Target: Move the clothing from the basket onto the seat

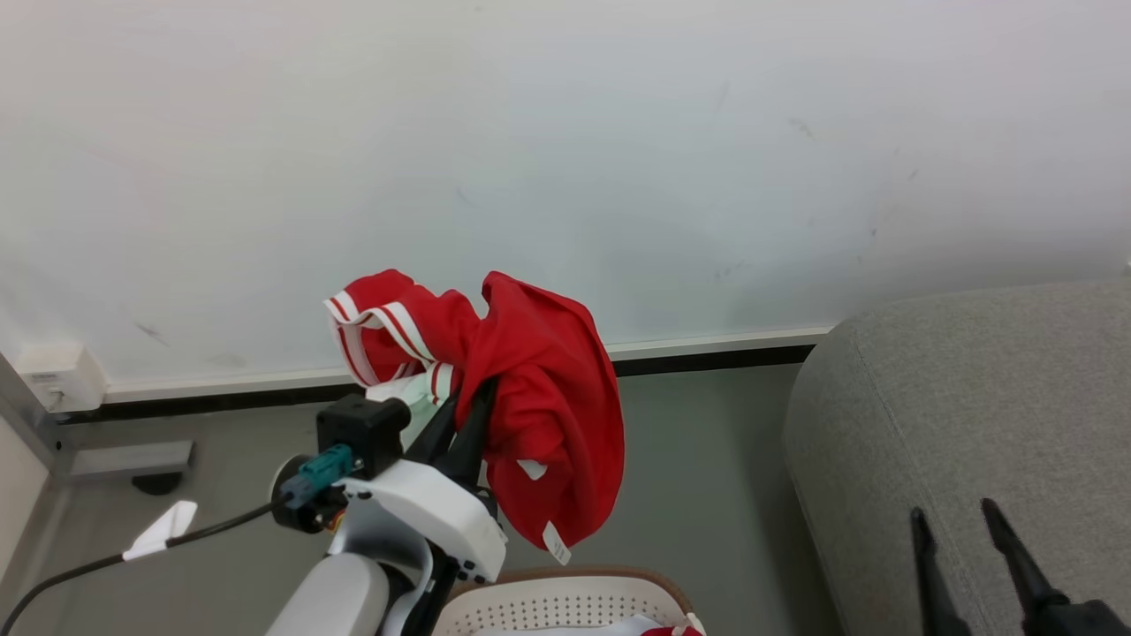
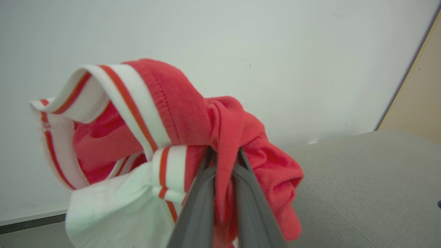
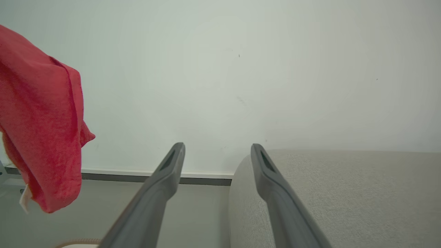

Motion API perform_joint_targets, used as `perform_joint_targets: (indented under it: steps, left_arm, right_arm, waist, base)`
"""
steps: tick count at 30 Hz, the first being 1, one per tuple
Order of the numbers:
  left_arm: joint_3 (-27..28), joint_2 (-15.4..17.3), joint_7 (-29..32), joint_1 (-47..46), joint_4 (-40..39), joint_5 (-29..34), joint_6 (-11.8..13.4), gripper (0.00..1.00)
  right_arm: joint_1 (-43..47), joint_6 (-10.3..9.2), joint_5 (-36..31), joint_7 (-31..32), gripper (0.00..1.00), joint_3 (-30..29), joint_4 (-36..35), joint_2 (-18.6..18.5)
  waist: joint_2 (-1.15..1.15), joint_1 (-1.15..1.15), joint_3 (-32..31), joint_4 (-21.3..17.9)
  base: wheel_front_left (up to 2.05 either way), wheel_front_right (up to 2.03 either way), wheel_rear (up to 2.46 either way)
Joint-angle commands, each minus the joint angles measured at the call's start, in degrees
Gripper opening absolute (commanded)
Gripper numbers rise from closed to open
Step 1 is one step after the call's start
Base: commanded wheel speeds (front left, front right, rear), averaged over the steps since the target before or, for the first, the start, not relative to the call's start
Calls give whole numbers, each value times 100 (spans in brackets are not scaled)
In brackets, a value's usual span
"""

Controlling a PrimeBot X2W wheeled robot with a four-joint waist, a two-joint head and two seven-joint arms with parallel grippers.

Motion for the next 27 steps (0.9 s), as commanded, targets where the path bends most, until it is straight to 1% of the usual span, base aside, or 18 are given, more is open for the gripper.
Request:
perform_joint_targets:
  steps: [1,5,10,14,19,23,27]
  left_arm:
    - [-9,40,15,88,-44,-65,21,0]
    - [-58,8,38,81,-126,-73,28,0]
    - [-122,-27,90,49,-211,-77,49,0]
    - [-196,-60,117,7,-271,-86,40,0]
    - [-300,-129,159,-65,-302,-88,18,0]
    - [-424,-178,212,-115,-336,-80,-10,0]
    - [-540,-239,241,-154,-348,-78,-28,0]
  right_arm:
    - [37,-14,-50,-17,100,108,-56,-35]
    - [-34,-14,-137,-17,100,610,-101,-161]
    - [-299,-14,-195,-17,100,1561,-64,-329]
    - [-664,-14,-120,-17,100,2222,129,-378]
    - [-1230,-14,-61,-17,100,2840,465,-304]
    - [-1696,-14,-102,-17,100,3318,869,-201]
    - [-2106,-14,-288,-17,100,3589,1359,-79]
  waist:
    - [-1,1,-5,-2]
    - [-1,1,-19,2]
    - [-1,1,-19,-5]
    - [-1,1,-6,-15]
    - [-1,1,49,17]
    - [-1,1,89,68]
    - [-1,1,116,148]
  base:
    - [0,0,0]
    - [0,0,0]
    - [0,0,0]
    - [0,0,0]
    - [0,0,0]
    - [0,0,0]
    - [0,0,0]
